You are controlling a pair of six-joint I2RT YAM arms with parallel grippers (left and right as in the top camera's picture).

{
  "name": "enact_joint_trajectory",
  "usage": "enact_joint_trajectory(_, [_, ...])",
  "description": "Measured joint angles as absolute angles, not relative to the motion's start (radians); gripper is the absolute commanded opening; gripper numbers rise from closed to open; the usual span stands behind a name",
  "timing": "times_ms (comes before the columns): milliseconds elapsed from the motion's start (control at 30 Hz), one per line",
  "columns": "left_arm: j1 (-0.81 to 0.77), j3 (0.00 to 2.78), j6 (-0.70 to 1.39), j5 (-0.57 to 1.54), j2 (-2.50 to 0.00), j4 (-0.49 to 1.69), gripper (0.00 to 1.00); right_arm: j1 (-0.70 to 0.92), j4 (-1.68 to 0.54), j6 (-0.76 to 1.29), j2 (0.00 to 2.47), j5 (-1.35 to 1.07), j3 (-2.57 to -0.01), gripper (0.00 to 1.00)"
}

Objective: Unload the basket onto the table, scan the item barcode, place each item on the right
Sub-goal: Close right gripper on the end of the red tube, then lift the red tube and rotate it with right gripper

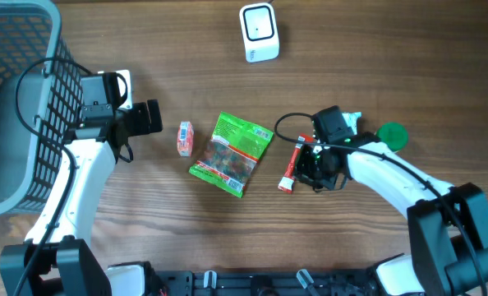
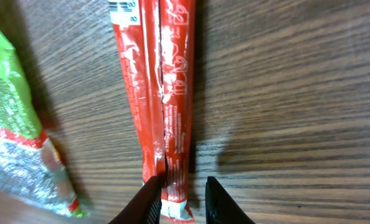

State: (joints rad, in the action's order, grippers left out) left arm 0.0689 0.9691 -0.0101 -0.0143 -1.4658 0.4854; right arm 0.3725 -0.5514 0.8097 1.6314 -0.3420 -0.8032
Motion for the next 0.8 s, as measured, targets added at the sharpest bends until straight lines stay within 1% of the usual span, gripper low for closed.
enact_joint_trajectory(233, [0.069, 0.969, -0.010, -0.014, -1.466, 0.485, 1.00, 0.504, -0.536, 0.891, 1.631, -0.197, -0.809, 0.17])
enact_joint_trajectory(367, [0.069, 0.969, -0.010, -0.014, -1.466, 0.485, 1.00, 0.508, -0.540, 0.898, 1.631, -0.162, -0.814, 0.17])
enact_joint_trajectory(467, [0.069, 0.969, -0.010, -0.014, -1.466, 0.485, 1.00, 0.509, -0.585, 0.883, 1.629, -0.083, -0.827, 0.17])
enact_joint_trajectory(567, [0.069, 0.969, -0.010, -0.014, -1.466, 0.485, 1.00, 0.509, -0.641, 0.844, 1.625, 0.002, -0.835, 0.18])
enact_joint_trajectory(633, [0.069, 0.969, -0.010, -0.014, -1.466, 0.485, 1.00, 0.499, -0.692, 0.793, 1.621, 0.077, -0.840, 0.22])
enact_joint_trajectory(667, [0.069, 0.969, -0.010, -0.014, -1.466, 0.485, 1.00, 0.493, -0.697, 0.775, 1.621, 0.088, -0.841, 0.25])
enact_joint_trajectory(800, [0.069, 0.969, -0.010, -0.014, -1.466, 0.485, 1.00, 0.440, -0.744, 0.696, 1.622, 0.069, -0.872, 0.28])
